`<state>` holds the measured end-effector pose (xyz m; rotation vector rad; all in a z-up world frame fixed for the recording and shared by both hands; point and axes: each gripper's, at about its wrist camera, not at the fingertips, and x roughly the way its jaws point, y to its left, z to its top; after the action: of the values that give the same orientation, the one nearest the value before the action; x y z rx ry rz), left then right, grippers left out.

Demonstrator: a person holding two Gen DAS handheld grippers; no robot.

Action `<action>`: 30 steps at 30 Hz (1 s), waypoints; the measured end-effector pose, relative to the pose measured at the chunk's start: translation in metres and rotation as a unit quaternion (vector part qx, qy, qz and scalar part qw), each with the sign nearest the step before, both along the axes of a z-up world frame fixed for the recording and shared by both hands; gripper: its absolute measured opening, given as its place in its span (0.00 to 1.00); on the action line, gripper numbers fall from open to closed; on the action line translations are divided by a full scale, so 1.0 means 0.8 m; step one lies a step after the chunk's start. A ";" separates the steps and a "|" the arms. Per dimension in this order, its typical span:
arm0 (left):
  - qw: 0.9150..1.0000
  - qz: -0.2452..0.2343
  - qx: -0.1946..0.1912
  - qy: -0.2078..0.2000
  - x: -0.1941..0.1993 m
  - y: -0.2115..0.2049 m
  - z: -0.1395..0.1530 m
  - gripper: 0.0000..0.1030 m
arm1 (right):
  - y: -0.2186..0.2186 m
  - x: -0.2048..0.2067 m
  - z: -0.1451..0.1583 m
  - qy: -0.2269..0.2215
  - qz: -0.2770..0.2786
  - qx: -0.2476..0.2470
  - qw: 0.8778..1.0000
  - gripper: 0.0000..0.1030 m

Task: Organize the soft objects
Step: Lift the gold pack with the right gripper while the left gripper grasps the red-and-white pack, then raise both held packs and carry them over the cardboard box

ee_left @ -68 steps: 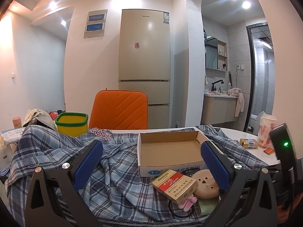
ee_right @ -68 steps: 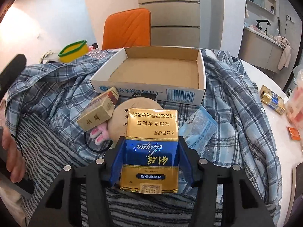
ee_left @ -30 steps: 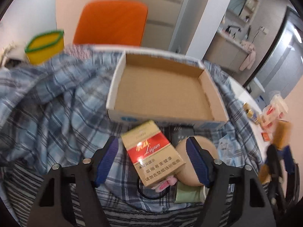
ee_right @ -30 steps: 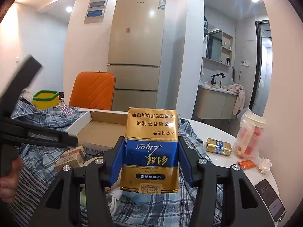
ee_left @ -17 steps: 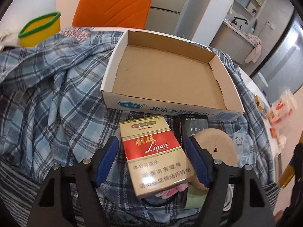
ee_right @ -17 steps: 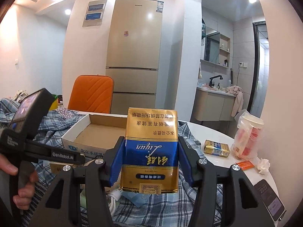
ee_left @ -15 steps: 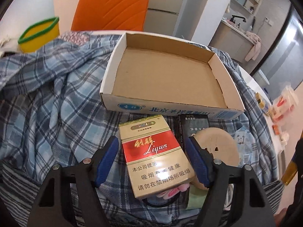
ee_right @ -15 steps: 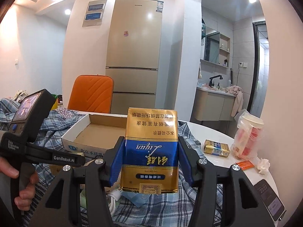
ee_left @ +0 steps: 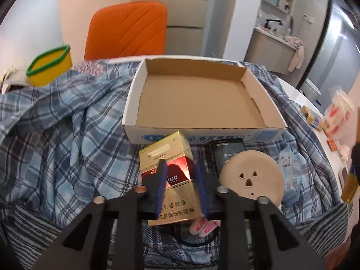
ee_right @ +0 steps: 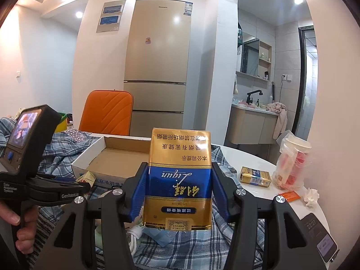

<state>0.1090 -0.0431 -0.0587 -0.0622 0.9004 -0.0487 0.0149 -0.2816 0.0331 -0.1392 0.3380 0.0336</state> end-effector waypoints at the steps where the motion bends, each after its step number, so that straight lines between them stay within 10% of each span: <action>1: 1.000 -0.004 0.006 -0.002 -0.003 -0.002 0.001 0.21 | 0.000 0.000 0.000 0.000 0.000 0.001 1.000 0.53; 6: 1.000 0.000 -0.015 0.011 -0.002 0.008 -0.004 0.28 | 0.000 0.000 0.000 0.001 0.000 0.001 1.000 0.53; 9: 0.999 0.015 -0.033 0.014 -0.001 0.022 -0.006 0.64 | 0.000 0.000 0.001 0.001 0.000 0.001 1.000 0.53; 30: 0.993 -0.001 -0.099 0.070 0.013 0.042 -0.025 0.53 | 0.001 0.000 0.001 0.001 -0.001 0.001 1.000 0.53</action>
<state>0.1193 -0.0091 -0.0785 -0.2509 1.0338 -0.1372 0.0146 -0.2807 0.0342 -0.1378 0.3409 0.0330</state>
